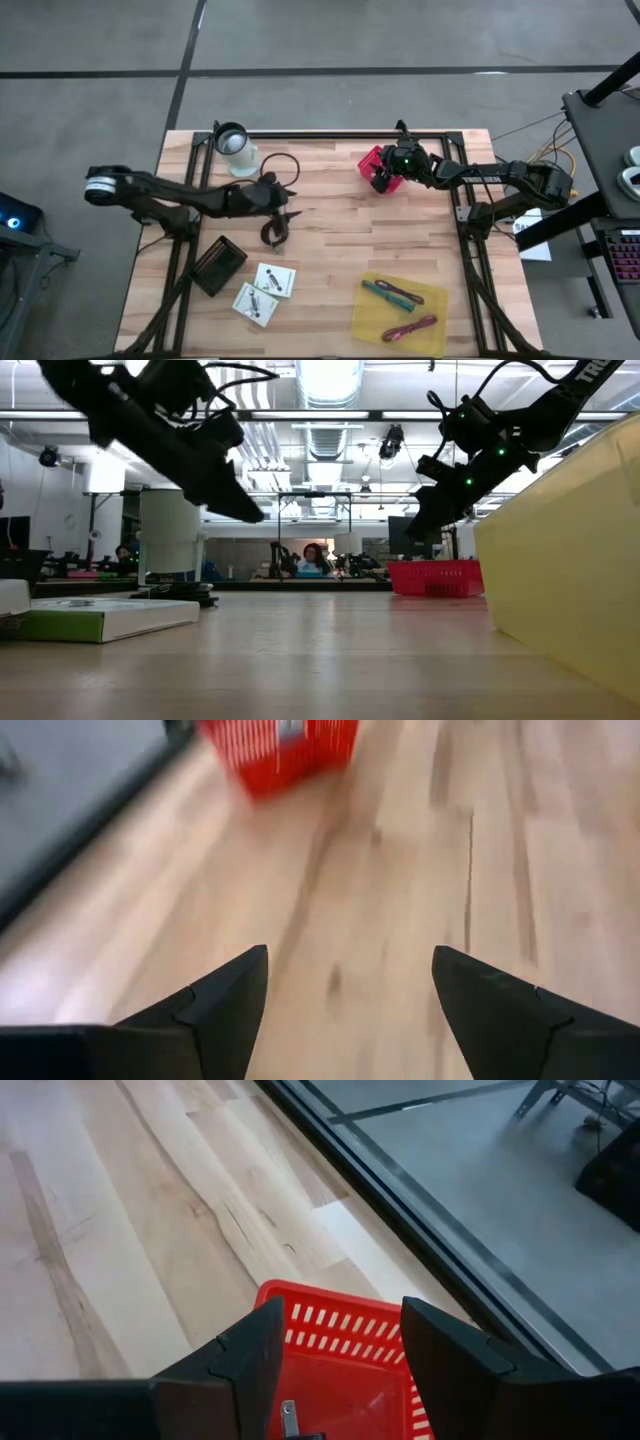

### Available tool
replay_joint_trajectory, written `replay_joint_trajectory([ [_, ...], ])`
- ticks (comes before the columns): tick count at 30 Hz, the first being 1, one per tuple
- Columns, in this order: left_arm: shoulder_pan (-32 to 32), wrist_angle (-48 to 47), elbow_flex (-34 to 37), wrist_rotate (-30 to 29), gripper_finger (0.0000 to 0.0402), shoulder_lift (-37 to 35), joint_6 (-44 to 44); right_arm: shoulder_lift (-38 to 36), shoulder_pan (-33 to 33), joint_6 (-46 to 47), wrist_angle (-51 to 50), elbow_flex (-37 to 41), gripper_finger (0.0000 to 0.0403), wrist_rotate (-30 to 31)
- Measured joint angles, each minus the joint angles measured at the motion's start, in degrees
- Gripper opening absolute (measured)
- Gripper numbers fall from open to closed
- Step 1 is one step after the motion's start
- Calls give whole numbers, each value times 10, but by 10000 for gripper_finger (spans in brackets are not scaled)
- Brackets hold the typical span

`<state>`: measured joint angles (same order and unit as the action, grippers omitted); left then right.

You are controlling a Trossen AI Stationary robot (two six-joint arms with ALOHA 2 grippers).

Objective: Pick and place items into bin
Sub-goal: Put the black charger cable into the yellow bin

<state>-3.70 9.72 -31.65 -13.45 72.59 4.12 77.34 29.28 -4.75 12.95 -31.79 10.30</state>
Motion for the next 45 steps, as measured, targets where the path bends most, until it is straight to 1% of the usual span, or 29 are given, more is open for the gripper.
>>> replay_joint_trajectory([
  [2,0,-105,-36,2,267,-10,26,0,0,0,0,0,187,0],
  [4,1,-198,-68,4,267,-15,30,0,0,0,0,0,187,0],
  [6,2,-254,-95,4,267,-14,19,0,0,-3,0,0,187,0],
  [8,5,-285,-111,4,267,-9,-9,0,0,-13,1,0,187,0],
  [13,19,-288,-130,28,267,22,-71,0,0,-28,1,0,187,0],
  [17,30,-313,-153,30,267,54,-77,0,0,-37,2,0,187,0],
  [28,53,-508,-244,29,267,149,-75,0,0,-47,40,-1,187,0],
  [31,54,-547,-255,28,267,167,-75,0,0,-57,47,-1,187,0],
  [45,54,-545,-264,27,267,226,-75,0,0,-78,54,-1,187,0],
])
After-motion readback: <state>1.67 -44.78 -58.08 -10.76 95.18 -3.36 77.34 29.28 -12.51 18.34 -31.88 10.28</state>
